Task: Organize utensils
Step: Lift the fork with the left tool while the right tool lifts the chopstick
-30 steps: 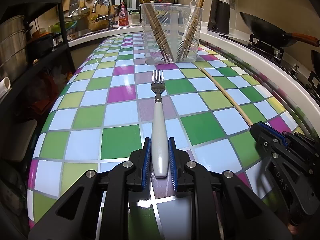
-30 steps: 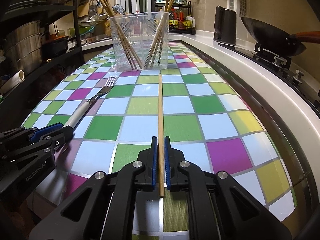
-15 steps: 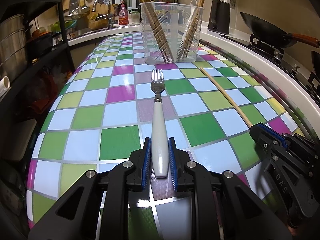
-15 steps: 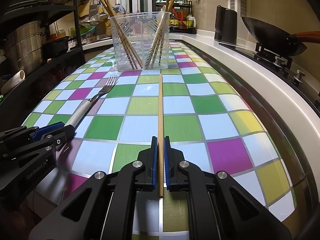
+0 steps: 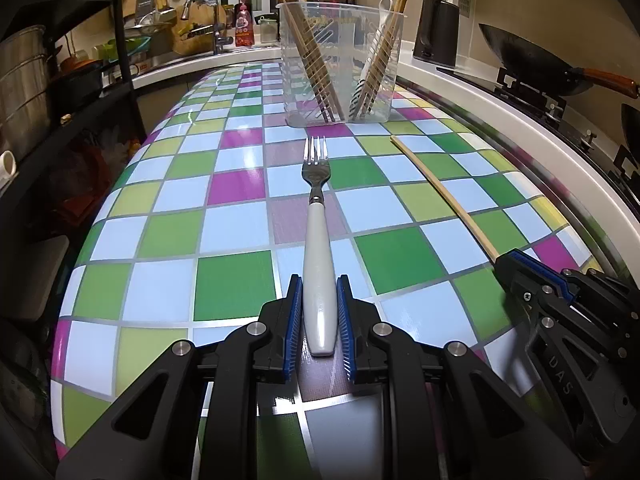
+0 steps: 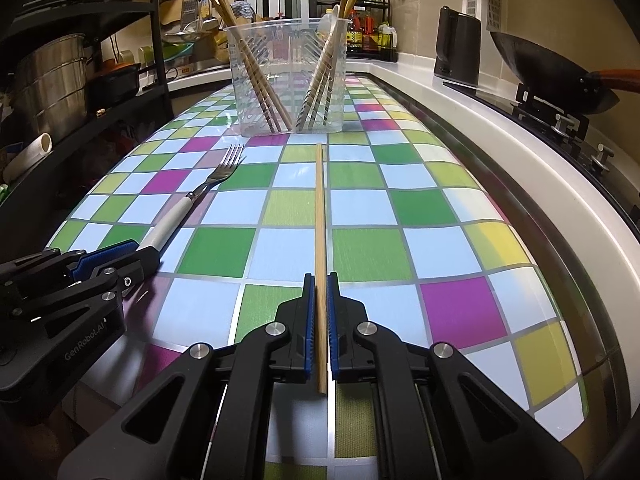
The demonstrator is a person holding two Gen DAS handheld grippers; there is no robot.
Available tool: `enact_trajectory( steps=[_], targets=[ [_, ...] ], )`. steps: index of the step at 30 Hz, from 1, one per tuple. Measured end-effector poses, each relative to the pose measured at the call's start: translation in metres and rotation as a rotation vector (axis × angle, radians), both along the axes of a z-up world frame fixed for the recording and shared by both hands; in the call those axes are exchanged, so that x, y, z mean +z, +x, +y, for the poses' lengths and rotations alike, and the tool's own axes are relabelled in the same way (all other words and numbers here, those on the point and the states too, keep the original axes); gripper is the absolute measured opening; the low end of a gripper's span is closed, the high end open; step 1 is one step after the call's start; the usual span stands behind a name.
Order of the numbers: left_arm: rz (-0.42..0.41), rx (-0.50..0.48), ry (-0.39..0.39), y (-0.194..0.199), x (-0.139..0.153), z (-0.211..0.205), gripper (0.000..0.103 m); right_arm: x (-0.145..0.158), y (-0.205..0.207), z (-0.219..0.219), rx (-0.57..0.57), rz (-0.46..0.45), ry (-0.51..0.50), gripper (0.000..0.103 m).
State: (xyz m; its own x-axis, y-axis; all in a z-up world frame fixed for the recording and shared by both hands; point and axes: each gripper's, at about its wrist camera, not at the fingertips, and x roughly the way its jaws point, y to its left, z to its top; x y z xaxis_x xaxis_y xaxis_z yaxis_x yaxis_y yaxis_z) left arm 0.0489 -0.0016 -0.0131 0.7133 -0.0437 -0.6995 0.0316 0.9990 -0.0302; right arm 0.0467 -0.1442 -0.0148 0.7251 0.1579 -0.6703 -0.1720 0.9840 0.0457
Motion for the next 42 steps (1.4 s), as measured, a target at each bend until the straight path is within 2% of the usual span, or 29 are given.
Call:
enact_trajectory(
  steps=[4,13,19,28,33,42],
  targets=[
    [-0.035,0.004,-0.005,-0.005,0.010,0.001,0.018,0.012,-0.005,0.002,0.001,-0.008,-0.011,0.006],
    [-0.157,-0.009,-0.011,-0.018,0.046,0.000,0.018,0.063,-0.018,0.000,0.000,-0.097,-0.042,0.006],
    [-0.211,-0.008,-0.018,-0.019,0.063,0.002,0.018,0.089,-0.022,-0.005,-0.007,-0.145,-0.048,0.006],
    [-0.339,-0.013,-0.028,-0.019,0.099,0.006,0.017,0.120,-0.016,-0.015,-0.002,-0.195,-0.034,0.006],
    [-0.366,-0.028,-0.072,-0.012,0.110,0.008,0.017,0.130,-0.005,-0.018,-0.002,-0.206,-0.015,0.006],
    [-0.357,-0.036,-0.130,0.011,0.114,0.020,0.017,0.149,0.021,-0.025,0.013,-0.223,0.023,0.006]
  ],
)
